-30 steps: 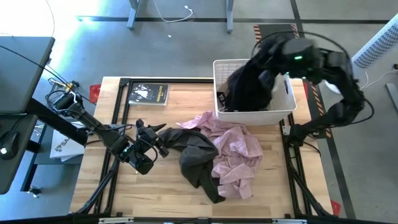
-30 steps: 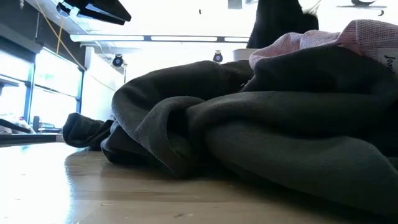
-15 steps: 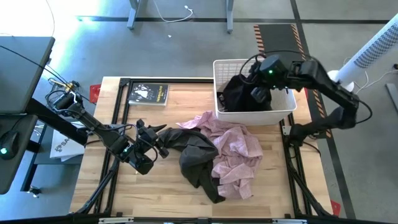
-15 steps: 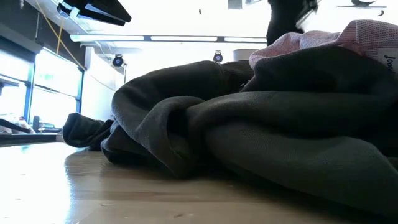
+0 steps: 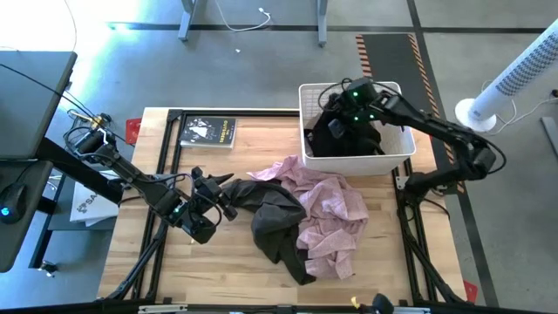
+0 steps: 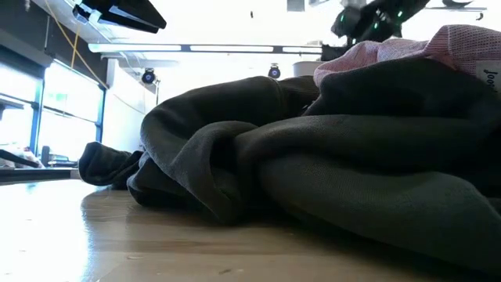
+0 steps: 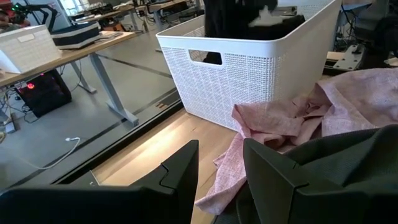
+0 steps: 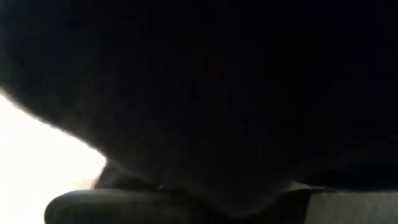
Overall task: Sort clothes
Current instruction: Put the black shirt into the white bin
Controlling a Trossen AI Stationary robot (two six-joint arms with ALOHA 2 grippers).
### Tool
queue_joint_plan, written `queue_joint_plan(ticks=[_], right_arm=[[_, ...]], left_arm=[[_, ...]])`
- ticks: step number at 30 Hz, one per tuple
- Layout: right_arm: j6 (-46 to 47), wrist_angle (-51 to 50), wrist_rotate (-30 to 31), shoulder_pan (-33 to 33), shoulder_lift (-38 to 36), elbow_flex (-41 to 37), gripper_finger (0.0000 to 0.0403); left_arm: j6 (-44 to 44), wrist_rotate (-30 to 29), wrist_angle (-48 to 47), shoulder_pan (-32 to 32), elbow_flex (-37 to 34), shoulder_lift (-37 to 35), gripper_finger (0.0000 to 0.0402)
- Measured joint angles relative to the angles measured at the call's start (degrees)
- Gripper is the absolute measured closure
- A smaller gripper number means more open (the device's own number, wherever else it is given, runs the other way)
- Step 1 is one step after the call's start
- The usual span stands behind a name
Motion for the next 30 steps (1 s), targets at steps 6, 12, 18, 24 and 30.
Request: queue_joint_plan(ticks=[6, 12, 18, 24, 30], right_arm=[[-2.90, -8.55, 0.07, -1.52, 7.24, -0.29, 0.0379], [-3.85, -8.25, 1.54, -2.24, 13.89, -0.15, 0.0377], [-4.42, -4.41, 2.56, -2.22, 18.29, -0.13, 0.0378], [-6.98, -3.97, 4.57, -2.14, 14.50, 0.00, 0.0374], [-6.59, -1.34, 6.49, -2.24, 2.66, 1.38, 0.0344]], left_arm=[[0.00, 0.00, 0.01, 0.00, 0.00, 0.00, 0.0277], [-0.02, 0.09, 0.00, 0.00, 0.00, 0.00, 0.0277], [-0.02, 0.26, 0.00, 0.00, 0.00, 0.00, 0.0277], [-0.01, 0.26, -0.03, 0.00, 0.00, 0.00, 0.0277], [0.02, 0.28, -0.09, 0.00, 0.00, 0.00, 0.0277]])
